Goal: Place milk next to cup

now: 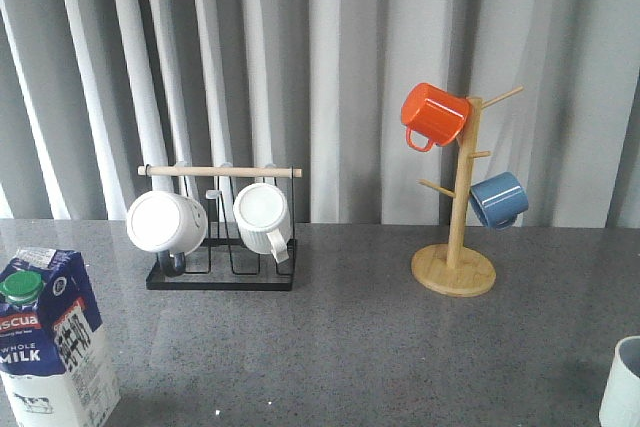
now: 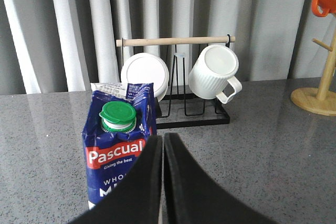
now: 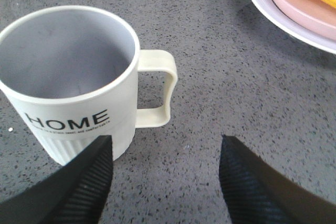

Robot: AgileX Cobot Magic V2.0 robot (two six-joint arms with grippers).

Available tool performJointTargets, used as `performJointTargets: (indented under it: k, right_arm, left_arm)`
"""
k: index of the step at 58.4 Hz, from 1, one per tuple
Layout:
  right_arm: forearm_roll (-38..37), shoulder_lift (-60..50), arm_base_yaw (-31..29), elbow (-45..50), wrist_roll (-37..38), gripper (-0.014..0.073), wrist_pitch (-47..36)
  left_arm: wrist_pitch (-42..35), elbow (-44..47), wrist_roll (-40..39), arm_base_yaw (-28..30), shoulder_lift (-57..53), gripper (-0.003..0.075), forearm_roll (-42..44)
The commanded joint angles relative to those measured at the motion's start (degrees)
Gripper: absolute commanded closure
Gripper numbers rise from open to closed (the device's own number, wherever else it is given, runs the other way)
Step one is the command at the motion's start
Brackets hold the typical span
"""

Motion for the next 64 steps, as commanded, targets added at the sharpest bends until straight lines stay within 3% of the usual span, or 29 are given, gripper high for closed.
performJointTargets:
  k: [1,17,50,58,64]
  right_arm:
    - [-0.5,0.6,-0.4,-1.9,-2.7,0.0147,-6.8]
    - [0.0,2.1,-5.7,-1.9,-3.3,0.0147,-11.4]
    - [-1.5,4.4,-3.9,-1.7,-3.5,0.0147,-11.1]
    - [-7.7,5.0,-1.5,1.4,-3.6,0.0165,-16.9]
    - [-6.8,5.2,-1.5,2.8,-3.6,0.0193,-20.7]
  left_arm:
    - [-4.6,-1.8,-0.1,-0.3,-0.1,0.0716,-0.2]
    - [-4.6,-1.8,-0.3,-0.3,-0.1,0.0716,-0.3]
    - [-4.6,-1.8,-0.3,-0.3,-0.1,0.0716,-0.3]
    - [-4.6,-1.8,-0.3,-0.3,-0.1,0.0716,-0.3]
    - [-4.5,-1.8,-0.3,-0.3,-0.1,0.0716,-0.3]
